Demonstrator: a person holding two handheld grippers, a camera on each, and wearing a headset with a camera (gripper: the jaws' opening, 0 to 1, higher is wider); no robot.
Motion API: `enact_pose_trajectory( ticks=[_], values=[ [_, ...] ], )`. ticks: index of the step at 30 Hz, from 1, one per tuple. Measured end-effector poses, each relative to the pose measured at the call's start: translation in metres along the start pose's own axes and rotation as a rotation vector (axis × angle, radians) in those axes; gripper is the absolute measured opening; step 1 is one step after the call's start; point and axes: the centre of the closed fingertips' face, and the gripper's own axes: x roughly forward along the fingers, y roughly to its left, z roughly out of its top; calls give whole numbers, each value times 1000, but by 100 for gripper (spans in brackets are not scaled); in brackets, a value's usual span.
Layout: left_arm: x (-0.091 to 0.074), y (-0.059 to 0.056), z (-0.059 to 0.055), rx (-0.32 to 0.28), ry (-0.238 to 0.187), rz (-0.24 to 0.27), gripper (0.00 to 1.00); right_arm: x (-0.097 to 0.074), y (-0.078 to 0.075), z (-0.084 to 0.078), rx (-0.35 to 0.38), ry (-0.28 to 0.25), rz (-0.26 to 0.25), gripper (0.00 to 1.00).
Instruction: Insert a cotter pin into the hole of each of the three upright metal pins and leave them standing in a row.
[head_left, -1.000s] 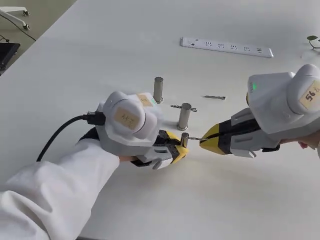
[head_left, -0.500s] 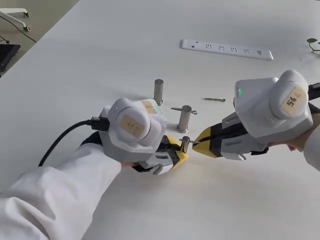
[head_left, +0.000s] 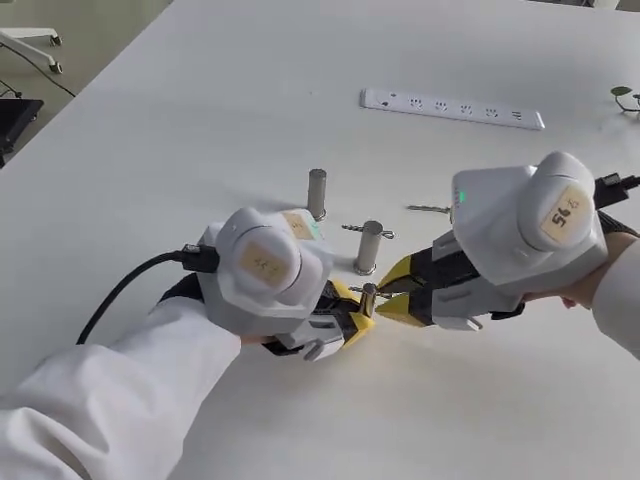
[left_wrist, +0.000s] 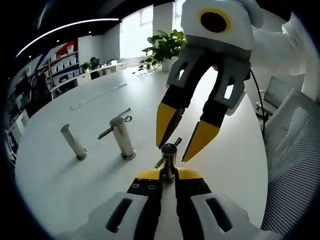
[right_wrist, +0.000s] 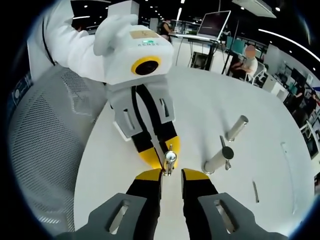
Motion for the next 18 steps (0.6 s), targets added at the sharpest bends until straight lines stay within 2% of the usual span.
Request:
enact_pose_trajectory(
  ticks=[6,9,18],
  values=[
    [0,1,0,-3,2,-2,7,-9,2,-1,31,-13,-1,7],
    [0,2,0,-2,4,3,7,-12,5,0,46,-20,10,0],
    [0,2,0,-3,1,2,7,-11,2,5,61,-34,4,0]
  ],
)
